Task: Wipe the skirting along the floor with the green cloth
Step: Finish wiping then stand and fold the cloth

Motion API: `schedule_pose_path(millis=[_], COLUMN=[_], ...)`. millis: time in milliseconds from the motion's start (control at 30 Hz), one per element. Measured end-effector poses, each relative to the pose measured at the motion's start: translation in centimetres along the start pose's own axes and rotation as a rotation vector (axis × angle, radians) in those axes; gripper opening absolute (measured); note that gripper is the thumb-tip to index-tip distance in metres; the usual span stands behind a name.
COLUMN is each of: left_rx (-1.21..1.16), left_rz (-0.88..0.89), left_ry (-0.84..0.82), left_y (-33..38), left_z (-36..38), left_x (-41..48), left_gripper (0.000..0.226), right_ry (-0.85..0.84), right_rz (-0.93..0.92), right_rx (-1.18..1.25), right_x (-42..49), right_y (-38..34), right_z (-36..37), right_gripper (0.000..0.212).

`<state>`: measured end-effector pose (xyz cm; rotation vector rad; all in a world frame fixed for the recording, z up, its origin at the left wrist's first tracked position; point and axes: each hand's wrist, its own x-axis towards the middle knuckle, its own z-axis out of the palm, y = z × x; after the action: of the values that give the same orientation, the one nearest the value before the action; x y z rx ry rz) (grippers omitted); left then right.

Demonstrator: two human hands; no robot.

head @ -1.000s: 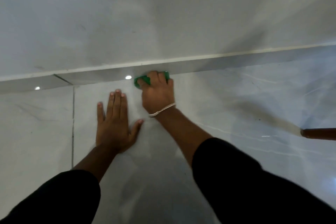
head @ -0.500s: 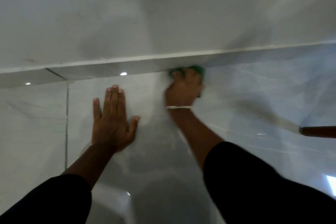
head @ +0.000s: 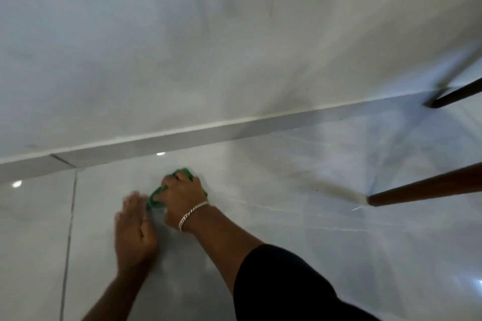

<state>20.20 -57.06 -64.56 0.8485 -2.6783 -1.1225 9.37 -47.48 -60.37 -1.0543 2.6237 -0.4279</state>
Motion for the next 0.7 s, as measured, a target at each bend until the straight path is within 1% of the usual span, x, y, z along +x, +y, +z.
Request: schedule_pose_path(millis=[33,67,100,133,167,200,233,300,367,400,467,533,567,600,667,700], left_rx=[-0.158,-0.358,-0.603,-0.847,-1.047,-1.166,-1.229,-1.281,-1.296,-1.295,-1.265,-1.265,-1.274,-1.285,-1.334,-1.357], left_rz=[-0.152,-0.343,-0.536,-0.695,-0.814,-0.874,-0.888,-0.876,-0.85,-0.829,-0.815,-0.803,-0.805,-0.818,-0.842,-0.841], left_ry=[-0.003,-0.017,-0.039,-0.097,-0.185,-0.266,-0.311,-0.329,-0.352,-0.374,-0.42,-0.457,-0.465,-0.457,-0.426,-0.427], left_y=[1.6,3.3,5.4,7.4,9.4,11.2,12.8,16.5,20.4,22.3,27.2,32.8,35.3,38.1,43.8,46.5], left_z=[-0.2,-0.5,-1.3,-2.3,-3.5,-5.1,-6.8,-11.2,-16.4,-18.8,-24.3,-29.8,-32.0,-34.6,-39.3,-41.3], left_x=[-1.3,-2.5,-3.2,-3.6,-3.9,-4.3,-4.7,-6.2,-7.8,-8.9,-11.2,-13.5,-14.6,-15.6,-17.2,-17.9], left_gripper=[0.061,0.059,0.062,0.069,0.078,0.086,0.09,0.088,0.073,0.064,0.05,0.045,0.044,0.043,0.044,0.045], right_ry=[-0.063,-0.104,-0.105,-0.069,-0.023,0.015,0.045,0.119,0.231,0.278,0.343,0.411,0.417,0.396,0.274,0.197], right_rz=[0.063,0.167,0.297,0.414,0.487,0.512,0.525,0.586,0.696,0.741,0.787,0.858,0.94,1.051,1.231,1.248], right_rx=[0.078,0.202,0.36,0.5,0.596,0.65,0.695,0.851,1.049,1.084,1.025,0.972,1.011,1.11,1.352,1.416], right_x=[-0.8,-1.6,-2.6,-3.6,-4.8,-6.3,-7.7,-11.0,-13.8,-15.1,-17.7,-20.3,-21.4,-22.6,-24.5,-25.5], right_y=[-0.5,-1.2,-2.0,-2.7,-3.7,-5.0,-6.5,-9.3,-12.2,-13.6,-16.5,-19.0,-19.9,-20.7,-21.8,-22.3], right_z=[-0.9,-1.8,-3.1,-4.4,-6.1,-7.9,-9.5,-14.1,-19.9,-22.7,-29.7,-36.8,-39.7,-43.3,-50.0,-53.1], right_gripper=[0.029,0.033,0.042,0.048,0.049,0.048,0.046,0.041,0.036,0.033,0.035,0.044,0.046,0.045,0.037,0.033])
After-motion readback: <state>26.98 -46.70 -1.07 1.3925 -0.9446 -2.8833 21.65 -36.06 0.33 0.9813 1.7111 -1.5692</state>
